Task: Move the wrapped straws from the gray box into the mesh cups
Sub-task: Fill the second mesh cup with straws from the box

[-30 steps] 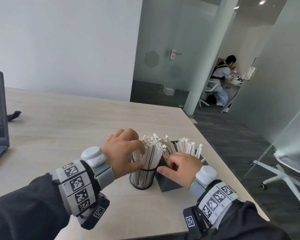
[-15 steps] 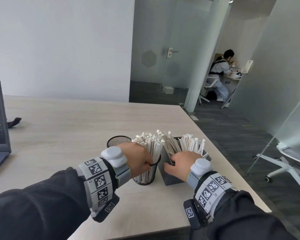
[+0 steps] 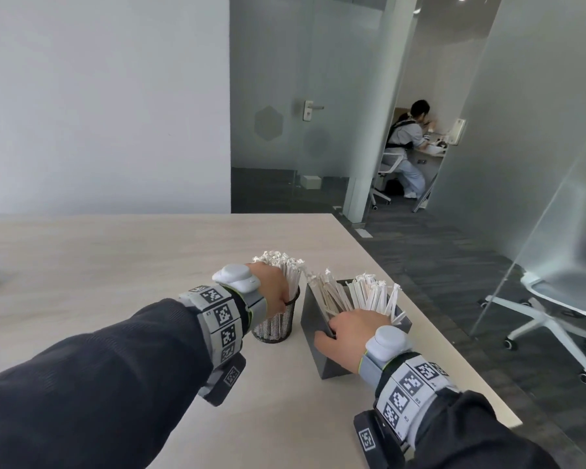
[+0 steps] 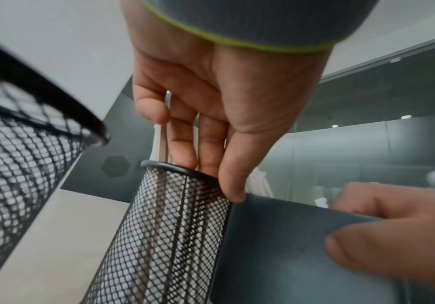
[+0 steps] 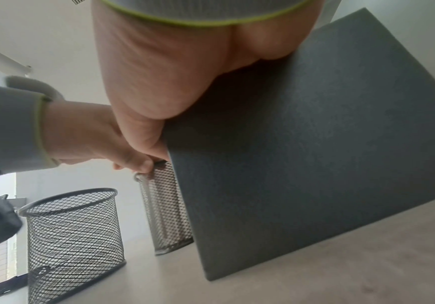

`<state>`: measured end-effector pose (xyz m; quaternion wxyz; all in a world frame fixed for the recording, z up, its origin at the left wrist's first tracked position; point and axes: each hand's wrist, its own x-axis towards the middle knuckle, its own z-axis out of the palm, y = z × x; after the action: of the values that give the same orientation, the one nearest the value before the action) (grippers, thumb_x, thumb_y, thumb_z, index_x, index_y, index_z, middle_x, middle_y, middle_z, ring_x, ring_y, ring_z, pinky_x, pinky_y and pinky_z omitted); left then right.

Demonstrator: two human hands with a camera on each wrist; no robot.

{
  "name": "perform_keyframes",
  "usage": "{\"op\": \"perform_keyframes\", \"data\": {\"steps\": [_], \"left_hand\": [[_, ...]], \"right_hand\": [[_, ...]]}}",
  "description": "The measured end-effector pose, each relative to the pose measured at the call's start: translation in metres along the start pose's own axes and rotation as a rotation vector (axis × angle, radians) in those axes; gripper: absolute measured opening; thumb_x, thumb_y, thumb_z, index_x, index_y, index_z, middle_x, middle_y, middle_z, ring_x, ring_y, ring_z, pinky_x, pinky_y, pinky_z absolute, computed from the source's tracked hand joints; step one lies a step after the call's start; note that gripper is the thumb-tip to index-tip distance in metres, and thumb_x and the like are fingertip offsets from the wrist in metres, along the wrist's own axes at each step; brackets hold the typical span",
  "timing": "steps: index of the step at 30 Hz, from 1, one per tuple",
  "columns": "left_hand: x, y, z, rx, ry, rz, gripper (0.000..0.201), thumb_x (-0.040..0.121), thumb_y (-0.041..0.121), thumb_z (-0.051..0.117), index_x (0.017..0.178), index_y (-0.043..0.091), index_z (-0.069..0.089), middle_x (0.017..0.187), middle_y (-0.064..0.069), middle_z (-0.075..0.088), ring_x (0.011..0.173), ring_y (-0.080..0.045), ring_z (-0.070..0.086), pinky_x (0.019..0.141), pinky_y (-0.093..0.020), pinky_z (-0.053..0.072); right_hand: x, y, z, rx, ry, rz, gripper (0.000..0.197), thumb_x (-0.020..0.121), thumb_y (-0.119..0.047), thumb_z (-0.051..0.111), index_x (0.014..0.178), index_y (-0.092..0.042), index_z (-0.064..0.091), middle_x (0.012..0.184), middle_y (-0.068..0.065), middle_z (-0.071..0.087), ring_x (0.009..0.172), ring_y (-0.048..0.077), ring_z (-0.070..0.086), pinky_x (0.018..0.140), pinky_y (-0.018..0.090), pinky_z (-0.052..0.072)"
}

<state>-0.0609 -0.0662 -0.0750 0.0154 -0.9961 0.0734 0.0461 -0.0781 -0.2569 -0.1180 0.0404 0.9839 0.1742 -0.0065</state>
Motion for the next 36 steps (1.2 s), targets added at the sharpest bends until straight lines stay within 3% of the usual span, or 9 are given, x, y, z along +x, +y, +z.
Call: {"op": "perform_keyframes", "data": {"steps": [6, 10, 14, 20, 25, 28, 31, 34, 36], "left_hand": [[0.036, -0.011, -0.01, 0.021, -0.033, -0.088, 0.028, 0.093, 0.041, 0.061, 0.114, 0.025, 0.072, 0.11, 0.006, 0.072, 0.097, -0.018, 0.067, 0.074, -0.025, 0.047], [0.05, -0.021, -0.013, 0.012, -0.044, -0.132, 0.027, 0.094, 0.04, 0.061, 0.116, 0.028, 0.072, 0.112, 0.007, 0.07, 0.088, -0.016, 0.061, 0.072, -0.024, 0.044], [0.055, -0.026, -0.014, 0.017, -0.04, -0.126, 0.031, 0.096, 0.041, 0.057, 0.123, 0.031, 0.068, 0.123, 0.008, 0.065, 0.106, -0.018, 0.063, 0.088, -0.026, 0.05], [0.043, -0.037, -0.004, -0.178, 0.139, -0.131, 0.036, 0.085, 0.053, 0.062, 0.115, 0.034, 0.069, 0.117, 0.013, 0.067, 0.103, -0.016, 0.063, 0.092, -0.034, 0.052], [-0.006, -0.069, -0.001, -0.418, 0.317, -0.195, 0.033, 0.083, 0.057, 0.065, 0.108, 0.036, 0.071, 0.109, 0.017, 0.065, 0.104, -0.011, 0.062, 0.086, -0.026, 0.043], [-0.026, -0.089, 0.006, -0.466, 0.273, -0.336, 0.049, 0.079, 0.062, 0.068, 0.121, 0.035, 0.066, 0.127, 0.007, 0.062, 0.116, -0.017, 0.059, 0.094, -0.03, 0.044], [-0.036, -0.104, 0.025, -0.504, 0.132, -0.422, 0.079, 0.072, 0.071, 0.069, 0.14, 0.036, 0.049, 0.148, 0.003, 0.048, 0.131, -0.023, 0.05, 0.108, -0.036, 0.039], [-0.04, -0.098, 0.043, -0.49, 0.059, -0.409, 0.1, 0.066, 0.069, 0.074, 0.149, 0.03, 0.035, 0.153, 0.001, 0.04, 0.134, -0.023, 0.046, 0.108, -0.036, 0.039], [-0.044, -0.089, 0.05, -0.507, 0.105, -0.378, 0.1, 0.064, 0.064, 0.079, 0.147, 0.025, 0.037, 0.146, 0.0, 0.044, 0.123, -0.021, 0.053, 0.101, -0.034, 0.044]], "right_hand": [[0.004, 0.002, 0.0, 0.003, -0.013, -0.013, 0.044, 0.083, -0.052, 0.036, 0.058, -0.016, 0.045, 0.059, -0.001, 0.048, 0.053, 0.021, 0.046, 0.053, 0.024, 0.035], [0.006, 0.003, 0.0, 0.004, -0.01, -0.015, 0.044, 0.081, -0.053, 0.037, 0.059, -0.017, 0.048, 0.059, -0.002, 0.05, 0.054, 0.02, 0.048, 0.055, 0.023, 0.037], [0.007, 0.004, 0.002, 0.012, -0.001, -0.017, 0.044, 0.081, -0.053, 0.037, 0.057, -0.017, 0.047, 0.057, -0.002, 0.049, 0.052, 0.019, 0.046, 0.054, 0.023, 0.036], [0.007, 0.007, 0.004, 0.031, 0.017, -0.015, 0.043, 0.077, -0.053, 0.037, 0.056, -0.016, 0.044, 0.056, -0.002, 0.047, 0.051, 0.019, 0.043, 0.053, 0.024, 0.035], [0.007, 0.006, 0.004, 0.032, 0.019, -0.011, 0.043, 0.078, -0.054, 0.038, 0.058, -0.016, 0.043, 0.059, -0.002, 0.048, 0.053, 0.019, 0.044, 0.052, 0.025, 0.032], [0.007, 0.005, 0.001, 0.019, -0.015, -0.013, 0.044, 0.079, -0.057, 0.039, 0.059, -0.018, 0.043, 0.061, -0.004, 0.049, 0.056, 0.019, 0.047, 0.053, 0.025, 0.033], [0.006, 0.002, -0.001, 0.024, -0.054, -0.009, 0.047, 0.079, -0.061, 0.04, 0.062, -0.018, 0.046, 0.064, -0.004, 0.052, 0.059, 0.02, 0.05, 0.055, 0.025, 0.037], [0.004, 0.001, -0.004, 0.016, -0.088, -0.01, 0.044, 0.082, -0.059, 0.041, 0.064, -0.019, 0.044, 0.067, -0.002, 0.051, 0.064, 0.022, 0.052, 0.06, 0.028, 0.04], [0.0, 0.0, -0.008, 0.021, -0.107, -0.017, 0.043, 0.084, -0.058, 0.041, 0.064, -0.019, 0.043, 0.067, -0.001, 0.049, 0.063, 0.022, 0.049, 0.059, 0.029, 0.038]]}}
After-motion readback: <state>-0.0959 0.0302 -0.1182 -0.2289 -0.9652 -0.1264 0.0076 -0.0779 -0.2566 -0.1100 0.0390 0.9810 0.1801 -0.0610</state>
